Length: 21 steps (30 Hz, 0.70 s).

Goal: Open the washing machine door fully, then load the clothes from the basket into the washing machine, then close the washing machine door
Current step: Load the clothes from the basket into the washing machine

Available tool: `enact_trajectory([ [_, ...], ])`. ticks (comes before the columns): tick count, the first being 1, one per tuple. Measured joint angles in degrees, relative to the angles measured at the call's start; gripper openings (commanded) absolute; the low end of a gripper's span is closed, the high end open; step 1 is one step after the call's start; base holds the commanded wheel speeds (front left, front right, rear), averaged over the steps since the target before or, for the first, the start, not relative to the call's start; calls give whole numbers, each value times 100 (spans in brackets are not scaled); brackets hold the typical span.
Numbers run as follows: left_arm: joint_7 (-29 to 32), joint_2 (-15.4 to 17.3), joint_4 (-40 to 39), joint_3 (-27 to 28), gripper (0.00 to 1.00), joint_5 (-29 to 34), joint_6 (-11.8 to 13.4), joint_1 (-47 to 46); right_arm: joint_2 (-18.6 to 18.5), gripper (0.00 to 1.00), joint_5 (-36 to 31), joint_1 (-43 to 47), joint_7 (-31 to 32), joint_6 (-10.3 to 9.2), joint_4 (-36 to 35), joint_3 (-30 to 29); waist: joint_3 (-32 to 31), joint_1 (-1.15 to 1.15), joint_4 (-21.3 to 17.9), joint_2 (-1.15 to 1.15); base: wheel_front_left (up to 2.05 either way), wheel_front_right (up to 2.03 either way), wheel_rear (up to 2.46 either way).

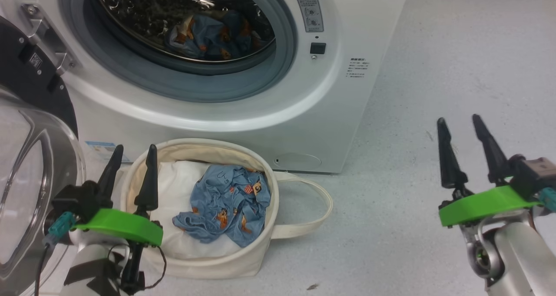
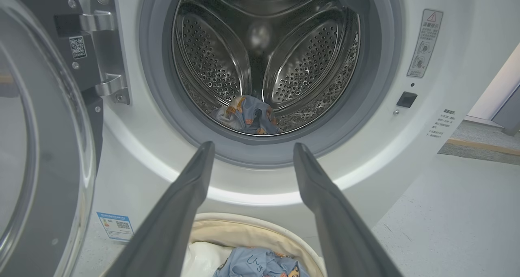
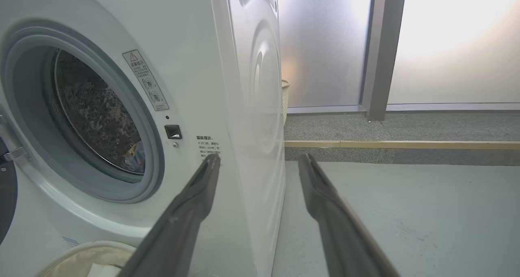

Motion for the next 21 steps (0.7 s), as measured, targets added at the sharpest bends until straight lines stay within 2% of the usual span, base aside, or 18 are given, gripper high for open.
enact_trajectory([
  [16,0,-1,-22,45,100,-1,0,-15,47,100,-86,114,0,0,-91,-367,137,-1,-100,0,0,0,0],
  [21,-1,-3,243,-24,100,57,0,-115,48,100,-86,101,0,0,-96,-512,313,0,-118,0,0,0,0],
])
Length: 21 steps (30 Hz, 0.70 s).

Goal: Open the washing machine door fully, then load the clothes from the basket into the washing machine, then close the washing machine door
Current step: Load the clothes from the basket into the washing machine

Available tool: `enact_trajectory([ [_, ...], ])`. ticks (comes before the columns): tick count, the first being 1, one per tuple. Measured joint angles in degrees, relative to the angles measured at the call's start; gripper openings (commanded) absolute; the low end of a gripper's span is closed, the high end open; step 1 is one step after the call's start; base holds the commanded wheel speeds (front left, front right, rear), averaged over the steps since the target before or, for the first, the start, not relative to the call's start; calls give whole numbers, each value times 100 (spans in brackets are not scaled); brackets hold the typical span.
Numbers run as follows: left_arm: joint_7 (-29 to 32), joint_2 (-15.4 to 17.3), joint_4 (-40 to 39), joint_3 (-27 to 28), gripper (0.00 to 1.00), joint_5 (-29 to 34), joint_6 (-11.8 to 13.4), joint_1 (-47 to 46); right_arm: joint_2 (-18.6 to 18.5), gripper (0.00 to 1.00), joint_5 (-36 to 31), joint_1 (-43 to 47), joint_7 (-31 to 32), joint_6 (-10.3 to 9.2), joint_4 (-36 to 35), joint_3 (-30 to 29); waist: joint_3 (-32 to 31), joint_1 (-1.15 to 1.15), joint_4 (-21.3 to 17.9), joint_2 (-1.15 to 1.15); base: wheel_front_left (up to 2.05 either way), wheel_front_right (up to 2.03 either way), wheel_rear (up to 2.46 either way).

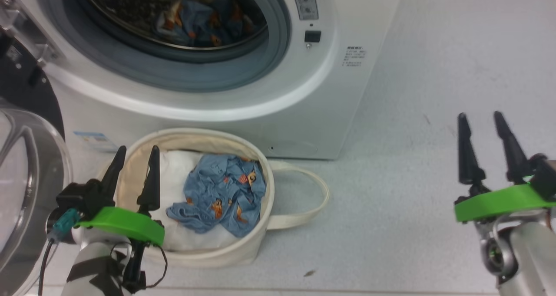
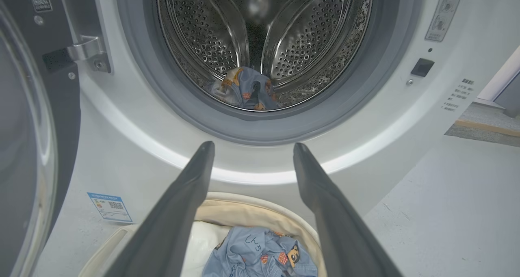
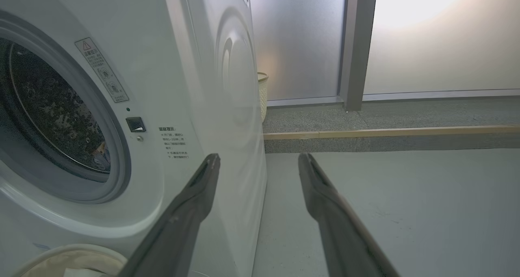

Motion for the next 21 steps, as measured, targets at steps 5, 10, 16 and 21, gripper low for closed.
enact_trajectory([
  [5,0,-11,532,-182,100,-66,0,-325,8,100,-16,-159,0,0,11,-231,334,0,-5,0,0,0,0],
  [10,1,-45,1560,-901,100,-447,0,-1039,-77,100,-105,-704,0,0,31,-140,820,1,2,0,0,0,0],
  [16,1,-46,2822,-1950,100,-1158,0,-1914,-277,100,-116,-1370,0,0,115,-35,1495,2,-21,0,0,0,0],
  [21,1,-33,3340,-2513,100,-1673,0,-2500,-503,100,-109,-1681,0,0,147,-22,2038,2,-43,0,0,0,0],
])
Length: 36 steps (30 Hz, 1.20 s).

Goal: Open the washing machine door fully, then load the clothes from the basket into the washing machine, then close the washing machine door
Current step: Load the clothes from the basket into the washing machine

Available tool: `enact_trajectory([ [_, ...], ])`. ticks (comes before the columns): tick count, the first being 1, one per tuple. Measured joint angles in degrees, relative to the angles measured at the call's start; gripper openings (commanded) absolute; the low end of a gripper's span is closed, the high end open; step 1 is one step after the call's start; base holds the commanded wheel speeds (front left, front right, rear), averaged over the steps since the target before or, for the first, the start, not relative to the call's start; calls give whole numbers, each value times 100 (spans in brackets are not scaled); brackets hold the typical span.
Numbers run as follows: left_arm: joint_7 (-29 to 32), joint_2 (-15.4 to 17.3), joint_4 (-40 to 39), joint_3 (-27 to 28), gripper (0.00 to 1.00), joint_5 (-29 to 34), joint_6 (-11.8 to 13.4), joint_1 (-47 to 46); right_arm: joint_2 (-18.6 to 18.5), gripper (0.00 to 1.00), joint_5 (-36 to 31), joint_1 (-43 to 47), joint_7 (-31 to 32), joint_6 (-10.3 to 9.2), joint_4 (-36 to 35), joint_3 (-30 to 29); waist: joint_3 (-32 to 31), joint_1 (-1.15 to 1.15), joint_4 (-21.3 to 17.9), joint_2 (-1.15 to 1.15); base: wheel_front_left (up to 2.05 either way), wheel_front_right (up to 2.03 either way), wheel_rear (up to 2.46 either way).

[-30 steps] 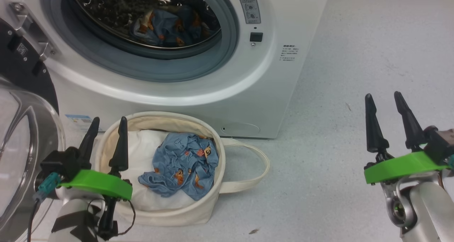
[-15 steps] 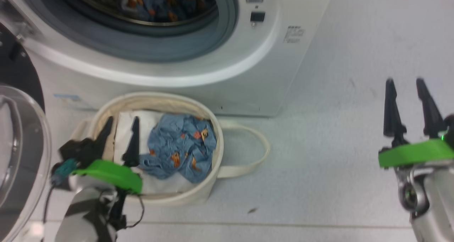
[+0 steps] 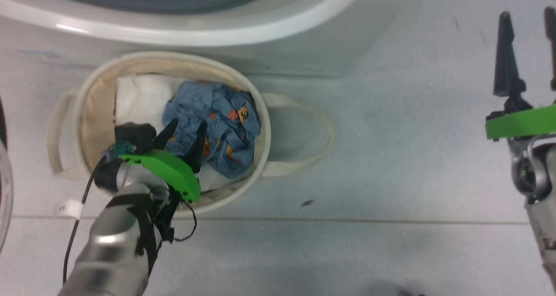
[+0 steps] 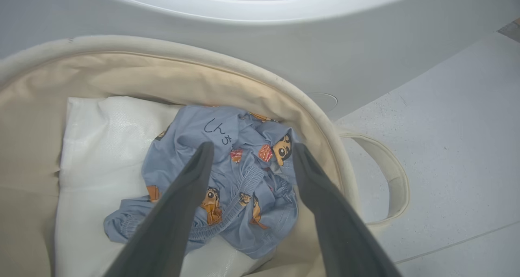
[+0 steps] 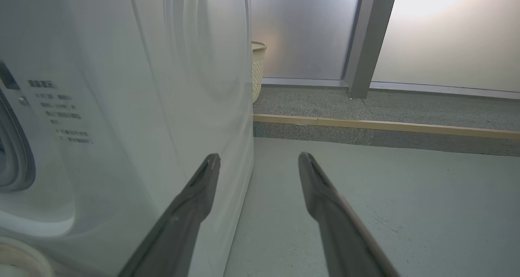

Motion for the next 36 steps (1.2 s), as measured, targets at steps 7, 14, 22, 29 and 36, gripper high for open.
enact_trajectory([
  [7,18,54,378,-530,100,-328,0,-536,-243,100,-1,-167,0,0,-109,-59,597,-1,-3,0,0,0,0],
  [14,441,151,759,-981,100,-543,0,-978,-270,100,-11,-213,0,0,-380,-138,1129,-1,8,0,0,0,0],
  [22,1031,450,913,-1979,100,-93,-1,-1067,-268,100,-110,-204,-1,0,-678,-236,1468,-2,-80,0,0,0,0],
  [29,989,700,961,-2566,100,312,-1,-1477,-244,100,-218,-141,-1,0,-971,-357,1732,-2,-202,0,0,0,0],
  [36,1069,716,973,-3364,100,614,-1,-1660,-167,100,-308,43,-1,0,-1145,-428,1881,-2,-329,0,0,0,0],
])
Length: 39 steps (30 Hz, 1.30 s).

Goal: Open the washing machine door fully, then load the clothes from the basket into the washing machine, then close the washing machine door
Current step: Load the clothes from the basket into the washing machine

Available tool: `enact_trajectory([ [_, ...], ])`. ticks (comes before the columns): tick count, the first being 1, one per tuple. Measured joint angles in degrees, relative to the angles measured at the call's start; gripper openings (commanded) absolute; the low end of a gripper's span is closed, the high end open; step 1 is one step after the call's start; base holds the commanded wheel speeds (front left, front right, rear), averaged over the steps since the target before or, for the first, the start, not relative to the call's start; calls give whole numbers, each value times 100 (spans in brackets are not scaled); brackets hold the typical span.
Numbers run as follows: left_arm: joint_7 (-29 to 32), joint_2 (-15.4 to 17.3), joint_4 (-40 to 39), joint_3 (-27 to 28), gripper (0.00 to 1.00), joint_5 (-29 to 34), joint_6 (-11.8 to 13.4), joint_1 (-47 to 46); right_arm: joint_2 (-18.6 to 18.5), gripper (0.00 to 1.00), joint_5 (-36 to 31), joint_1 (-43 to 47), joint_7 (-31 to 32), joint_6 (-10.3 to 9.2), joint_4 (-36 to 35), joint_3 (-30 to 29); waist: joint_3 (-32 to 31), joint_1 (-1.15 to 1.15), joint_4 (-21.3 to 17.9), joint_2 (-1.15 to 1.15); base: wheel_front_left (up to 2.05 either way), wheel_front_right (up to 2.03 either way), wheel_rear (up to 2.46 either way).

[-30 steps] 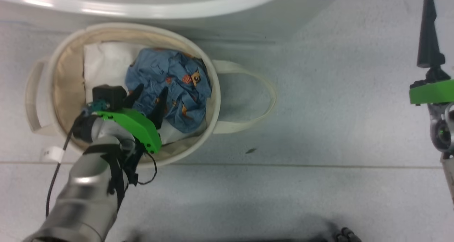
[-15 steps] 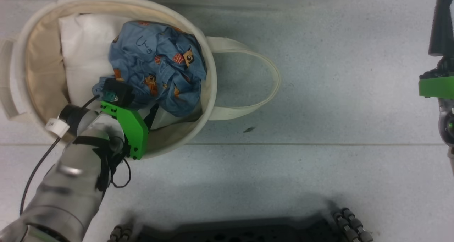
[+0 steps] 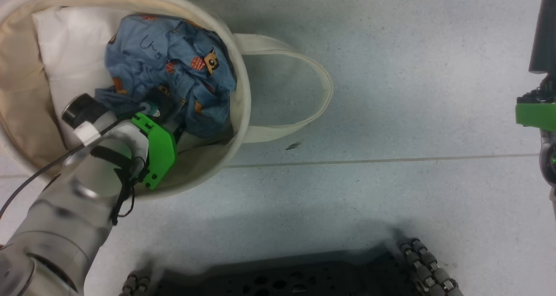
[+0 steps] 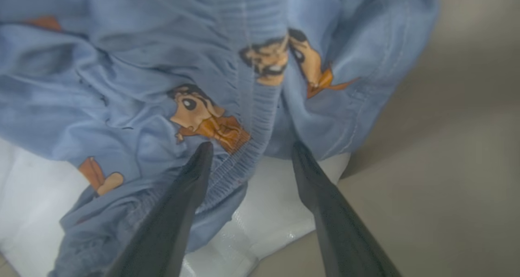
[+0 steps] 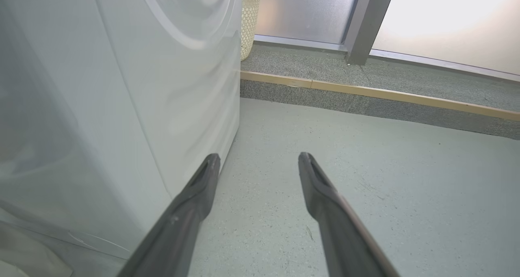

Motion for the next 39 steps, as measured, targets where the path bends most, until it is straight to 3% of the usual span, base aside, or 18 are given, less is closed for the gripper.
enact_trajectory([
  [9,-59,94,2,-258,100,-219,0,-153,1,100,-54,18,10,0,-260,-49,143,0,-100,0,0,0,0],
  [10,-59,97,7,-272,57,-221,0,-196,4,100,-54,19,11,0,-271,-54,162,0,-111,0,0,0,0],
  [11,-52,99,10,-269,0,-256,0,-236,13,100,-54,19,12,0,-277,-59,177,0,-121,0,0,0,0],
  [19,-260,94,52,-229,0,-449,60,-313,84,100,-57,20,37,0,-302,-85,198,0,-99,0,0,0,0],
  [23,-472,38,57,-40,0,-672,220,-306,90,100,-81,15,36,0,-225,-82,110,0,-16,0,0,0,0],
  [35,-1061,-93,-16,619,0,-1354,256,306,322,100,88,-12,1,0,343,125,-660,0,105,1,0,0,0],
  [39,-1066,89,-1144,1354,0,-1424,541,730,499,100,192,-4,1,0,495,197,-1180,-1,148,1,0,0,0],
])
